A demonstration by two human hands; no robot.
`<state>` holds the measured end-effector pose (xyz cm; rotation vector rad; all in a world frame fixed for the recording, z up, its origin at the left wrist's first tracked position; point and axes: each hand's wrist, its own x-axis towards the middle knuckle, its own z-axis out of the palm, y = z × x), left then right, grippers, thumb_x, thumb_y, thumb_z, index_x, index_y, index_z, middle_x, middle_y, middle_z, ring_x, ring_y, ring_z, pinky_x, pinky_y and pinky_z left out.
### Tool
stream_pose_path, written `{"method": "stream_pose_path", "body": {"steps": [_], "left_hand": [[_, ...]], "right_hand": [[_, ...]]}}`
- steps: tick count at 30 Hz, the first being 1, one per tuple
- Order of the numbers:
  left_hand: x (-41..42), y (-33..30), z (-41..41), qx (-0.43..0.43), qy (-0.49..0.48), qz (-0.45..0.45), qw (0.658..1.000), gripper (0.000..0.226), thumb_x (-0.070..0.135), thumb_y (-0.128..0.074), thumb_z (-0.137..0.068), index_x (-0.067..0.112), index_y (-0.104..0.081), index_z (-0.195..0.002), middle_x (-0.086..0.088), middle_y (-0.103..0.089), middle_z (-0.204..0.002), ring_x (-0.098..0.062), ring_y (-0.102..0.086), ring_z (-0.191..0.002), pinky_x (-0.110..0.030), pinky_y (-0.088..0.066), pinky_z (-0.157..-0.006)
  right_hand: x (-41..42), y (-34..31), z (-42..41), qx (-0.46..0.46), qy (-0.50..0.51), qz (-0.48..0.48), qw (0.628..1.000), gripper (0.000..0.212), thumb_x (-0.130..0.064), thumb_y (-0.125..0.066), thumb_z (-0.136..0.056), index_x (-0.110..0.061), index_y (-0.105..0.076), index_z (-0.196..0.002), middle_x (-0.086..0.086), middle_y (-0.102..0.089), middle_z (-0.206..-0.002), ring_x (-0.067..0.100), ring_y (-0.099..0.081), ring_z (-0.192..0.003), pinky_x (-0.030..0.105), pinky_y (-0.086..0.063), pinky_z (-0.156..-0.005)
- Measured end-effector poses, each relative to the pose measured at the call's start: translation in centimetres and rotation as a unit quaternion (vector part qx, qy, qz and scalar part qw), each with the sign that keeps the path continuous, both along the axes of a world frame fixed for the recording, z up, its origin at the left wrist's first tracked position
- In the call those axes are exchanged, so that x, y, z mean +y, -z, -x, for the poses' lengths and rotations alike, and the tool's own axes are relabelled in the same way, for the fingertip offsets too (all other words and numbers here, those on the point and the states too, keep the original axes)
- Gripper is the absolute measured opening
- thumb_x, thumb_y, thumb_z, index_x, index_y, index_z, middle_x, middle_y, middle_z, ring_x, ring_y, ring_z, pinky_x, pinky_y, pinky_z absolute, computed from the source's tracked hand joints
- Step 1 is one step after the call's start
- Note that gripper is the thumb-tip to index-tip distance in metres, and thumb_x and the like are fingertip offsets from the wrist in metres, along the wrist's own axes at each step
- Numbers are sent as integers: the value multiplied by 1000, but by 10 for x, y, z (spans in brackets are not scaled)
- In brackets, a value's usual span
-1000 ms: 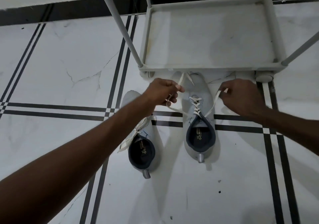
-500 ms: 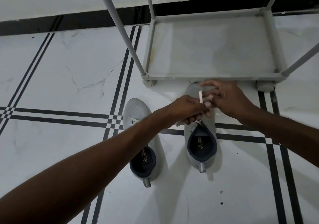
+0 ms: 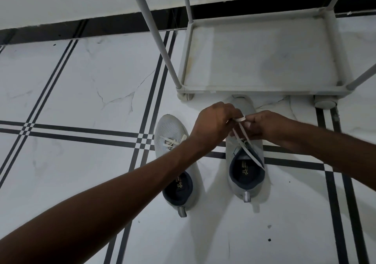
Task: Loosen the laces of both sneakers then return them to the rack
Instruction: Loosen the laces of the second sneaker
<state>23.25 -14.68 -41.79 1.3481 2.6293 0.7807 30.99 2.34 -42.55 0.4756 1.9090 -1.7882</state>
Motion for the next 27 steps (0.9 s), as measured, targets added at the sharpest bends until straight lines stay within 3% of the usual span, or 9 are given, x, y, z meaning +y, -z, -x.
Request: {"method": "stream_pose_path", "body": {"steps": [3,7,9,12,17,21,25,27], "left_hand": [[3,2,-3,-60,-54,-47,996,15,13,-67,-82,20,-78,-91,5,-73,-83,-15,-64,-75,-37,-52,-68],[-2,2,0,-254,-115,-89,956,11,15,-78,-80,17,-81,-91,13,-71,-67,-4,-62,-64,-18,-45,-61],[-7,4,1,-292,-112,-81,946,11,15,-78,-81,15,-81,-92,22,-64,-56,5,-57,-57,-9,-38,-58],[-6,0,-4,-276,-110,-85,951,9,15,-79,-81,16,-80,-90,18,-69,-66,9,-58,-62,-5,-38,-62],[4,-3,-2,-213,-127,-112,962,17,5,-74,-78,18,-80,-87,5,-75,-81,-6,-66,-74,-15,-47,-67],[7,-5,-6,-232,-129,-117,957,14,6,-75,-78,18,-80,-84,11,-70,-78,-3,-64,-74,-9,-44,-66],[-3,-7,-1,-411,-160,-125,889,11,12,-76,-84,11,-80,-94,5,-75,-79,-2,-66,-78,-18,-51,-77],[-19,-3,7,-496,-178,-98,844,15,16,-68,-92,8,-78,-100,2,-78,-92,-11,-70,-95,-25,-53,-89]], "right_hand": [[1,1,5,-29,5,21,999,23,-8,-52,-98,-8,-73,-109,9,-77,-104,17,-74,-94,29,-57,-89],[5,3,3,-73,124,56,988,31,-11,-48,-93,4,-66,-115,22,-73,-105,29,-70,-94,39,-52,-87],[2,4,1,-77,133,60,986,30,-9,-45,-94,6,-65,-110,22,-72,-97,33,-68,-97,39,-52,-87],[0,4,-1,-66,132,59,987,27,-4,-46,-94,7,-65,-110,18,-70,-89,34,-66,-95,38,-52,-85],[6,-3,0,-63,58,71,994,25,-11,-51,-97,-10,-74,-107,9,-74,-99,21,-69,-91,35,-52,-88],[5,-3,1,-38,104,68,991,22,-13,-63,-89,-2,-72,-107,19,-74,-105,30,-71,-91,36,-58,-78],[12,0,5,-22,209,36,977,20,-13,-57,-92,0,-71,-98,22,-74,-101,34,-71,-93,41,-58,-83],[26,7,5,7,209,-90,974,18,-12,-58,-93,0,-70,-94,21,-73,-90,31,-70,-86,42,-55,-82]]}}
